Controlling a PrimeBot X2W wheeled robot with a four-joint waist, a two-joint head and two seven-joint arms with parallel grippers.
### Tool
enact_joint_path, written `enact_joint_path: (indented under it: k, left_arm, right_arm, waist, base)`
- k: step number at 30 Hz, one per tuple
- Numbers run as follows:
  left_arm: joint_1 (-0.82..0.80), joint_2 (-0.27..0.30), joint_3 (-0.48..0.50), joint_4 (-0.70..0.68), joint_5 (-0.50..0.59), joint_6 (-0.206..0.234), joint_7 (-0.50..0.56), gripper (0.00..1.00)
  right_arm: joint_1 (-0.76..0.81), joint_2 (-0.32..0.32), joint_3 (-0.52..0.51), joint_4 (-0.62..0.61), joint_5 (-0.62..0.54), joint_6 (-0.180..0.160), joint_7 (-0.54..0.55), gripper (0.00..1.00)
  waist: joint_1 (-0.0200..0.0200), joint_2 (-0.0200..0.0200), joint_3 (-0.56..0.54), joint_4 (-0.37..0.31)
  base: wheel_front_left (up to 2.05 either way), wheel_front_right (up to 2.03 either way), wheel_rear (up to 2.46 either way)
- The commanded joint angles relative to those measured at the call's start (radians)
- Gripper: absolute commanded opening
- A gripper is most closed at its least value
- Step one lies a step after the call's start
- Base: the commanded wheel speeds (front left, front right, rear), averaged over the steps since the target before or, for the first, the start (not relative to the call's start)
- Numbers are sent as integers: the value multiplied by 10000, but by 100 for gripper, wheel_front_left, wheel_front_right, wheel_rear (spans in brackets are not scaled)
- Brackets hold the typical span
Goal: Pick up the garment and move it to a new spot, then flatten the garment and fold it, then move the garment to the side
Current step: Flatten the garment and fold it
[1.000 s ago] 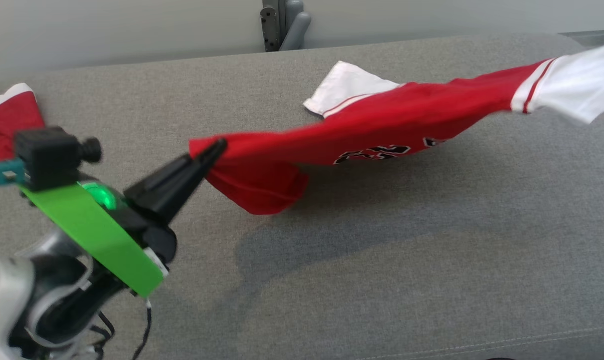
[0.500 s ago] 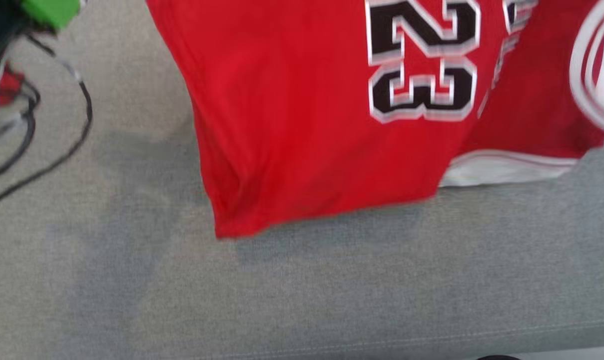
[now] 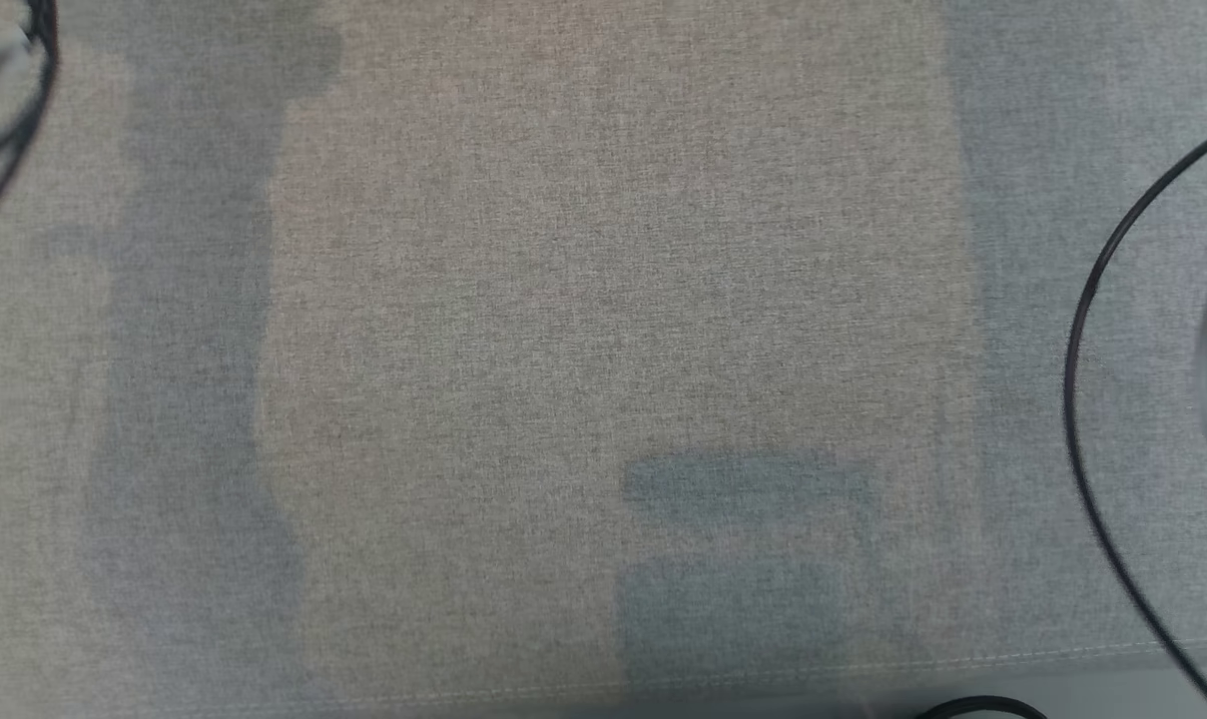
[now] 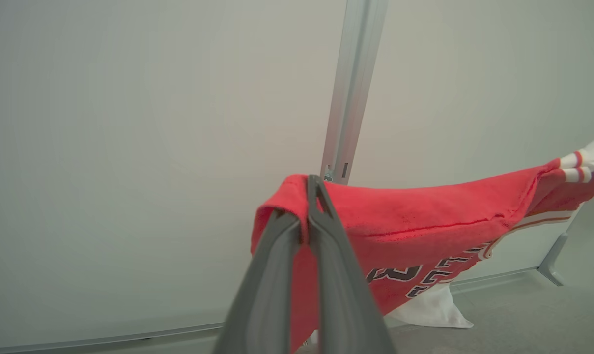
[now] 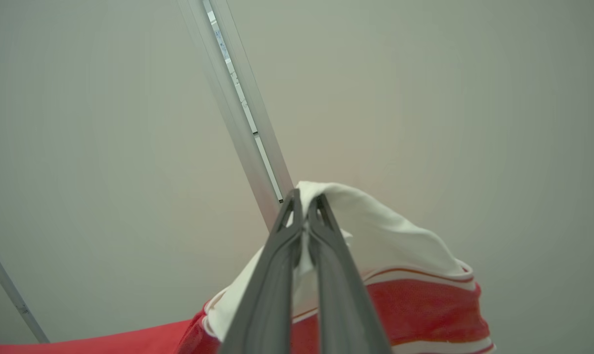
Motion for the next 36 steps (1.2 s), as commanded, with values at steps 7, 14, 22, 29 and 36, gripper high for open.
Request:
enact_joint_path:
  k: [7,14,22,29,36]
  left_arm:
    - [2565,542,-1786,786,-741,-155,-1130,0]
    - [4635,1049,-2416,630,-2159,-160,-1525,0]
    - [7064,1272,-2986,-355,-2371,-159,-1606,0]
    - [11454,1000,-1953,-1884,-1119,33,-1604,0]
    - [14764,850,-2254,-3605,-589,1224,-1586,0]
  right_arm:
    - [3674,-342,2291,-128,1269,0,-266,0]
    - [6388,-1153,3487,-931,3035,0,-492,0]
    - [9141,-2499,4191,-2338,4355,-3,-650,0]
    - [13287,-3926,4563,-3850,5136,-8,-617,0]
    - [17090,-4433,3729,-5511,5347,-6,-743,0]
  waist:
    - [-5,0,-1004,-835]
    - [-5,0,-1550,-1055]
    - [-5,0,-2880,-887]
    - [-5,0,-4210,-772]
    - [-5,0,-4474,-281]
  base:
    - [0,0,0]
    - [0,0,0]
    - [0,0,0]
    - [0,0,0]
    - [0,0,0]
